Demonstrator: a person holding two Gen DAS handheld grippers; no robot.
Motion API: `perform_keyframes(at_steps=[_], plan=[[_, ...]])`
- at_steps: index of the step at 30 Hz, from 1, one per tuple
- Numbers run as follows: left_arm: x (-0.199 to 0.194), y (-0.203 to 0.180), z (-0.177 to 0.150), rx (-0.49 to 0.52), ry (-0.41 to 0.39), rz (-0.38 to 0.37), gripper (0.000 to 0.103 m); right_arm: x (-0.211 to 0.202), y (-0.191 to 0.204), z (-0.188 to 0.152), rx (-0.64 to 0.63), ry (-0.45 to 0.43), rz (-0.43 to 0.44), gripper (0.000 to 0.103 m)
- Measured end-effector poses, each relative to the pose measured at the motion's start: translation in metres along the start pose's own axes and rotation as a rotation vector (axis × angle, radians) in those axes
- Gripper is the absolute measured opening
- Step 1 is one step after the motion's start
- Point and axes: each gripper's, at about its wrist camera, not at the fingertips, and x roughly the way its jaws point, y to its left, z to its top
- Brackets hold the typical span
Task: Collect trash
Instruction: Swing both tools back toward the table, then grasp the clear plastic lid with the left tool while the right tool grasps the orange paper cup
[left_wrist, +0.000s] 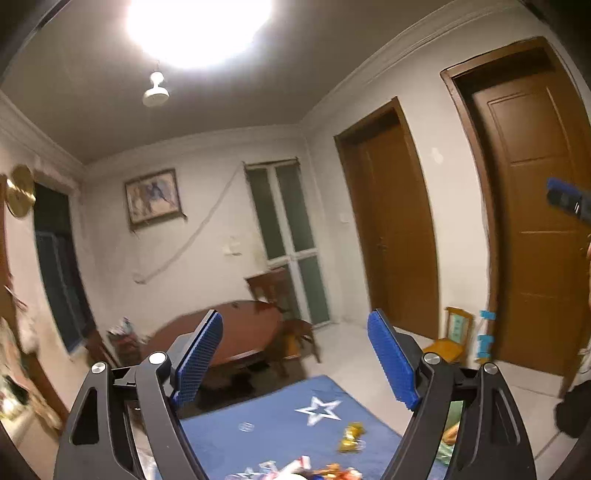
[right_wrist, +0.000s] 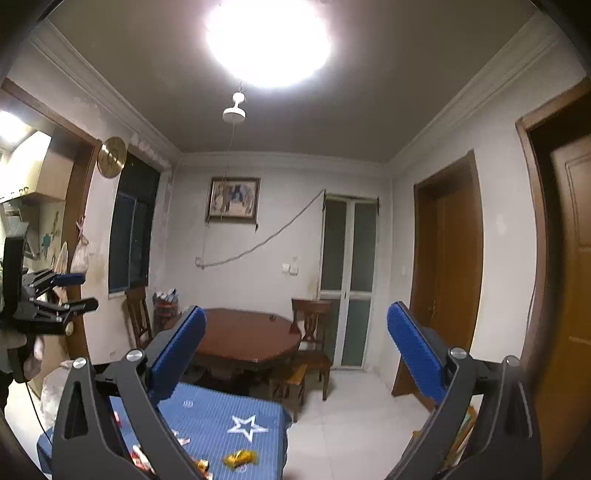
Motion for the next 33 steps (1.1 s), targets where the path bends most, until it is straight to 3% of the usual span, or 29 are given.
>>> perform_keyframes(at_steps=[7,10,12,13,16,20,22,25,27,30,33], plan=[[-0.069,0.06,0.05,0.021,-0.068,0.152,0.086,-0.025,-0.002,0.043,-0.01,-0.042,0.019,0.097],[-0.103,0.097,0.04,0.001,-0.088,0.182,0.095,-0.03,-0.002,0.037,0.038,-0.045,0.078,0.097],[-0.123,0.123,0.018,-0.024,-0.092,0.183,0.098,-0.021,0.005,0.012,0.073,0.0,0.145,0.097],[-0.13,0.131,0.001,-0.028,-0.078,0.174,0.098,-0.017,0.012,-0.001,0.074,0.024,0.161,0.097],[-0.142,0.15,-0.071,-0.037,-0.024,0.153,0.098,0.008,0.037,-0.086,0.098,0.14,0.225,0.097],[-0.112,0.151,-0.194,-0.095,0.12,0.095,0.098,0.025,0.079,-0.208,0.115,0.275,0.252,0.097],[-0.09,0.154,-0.269,-0.164,0.249,0.059,0.098,0.029,0.105,-0.277,0.125,0.359,0.269,0.097],[-0.049,0.156,-0.371,-0.288,0.452,-0.003,0.098,0.03,0.145,-0.355,0.114,0.471,0.312,0.097],[-0.019,0.149,-0.429,-0.367,0.568,-0.057,0.098,0.031,0.17,-0.395,0.108,0.537,0.341,0.097],[0.013,0.125,-0.49,-0.405,0.697,-0.123,0.095,0.038,0.193,-0.439,0.145,0.602,0.389,0.097],[0.041,0.096,-0.522,-0.42,0.753,-0.177,0.093,0.068,0.218,-0.474,0.137,0.699,0.43,0.097]])
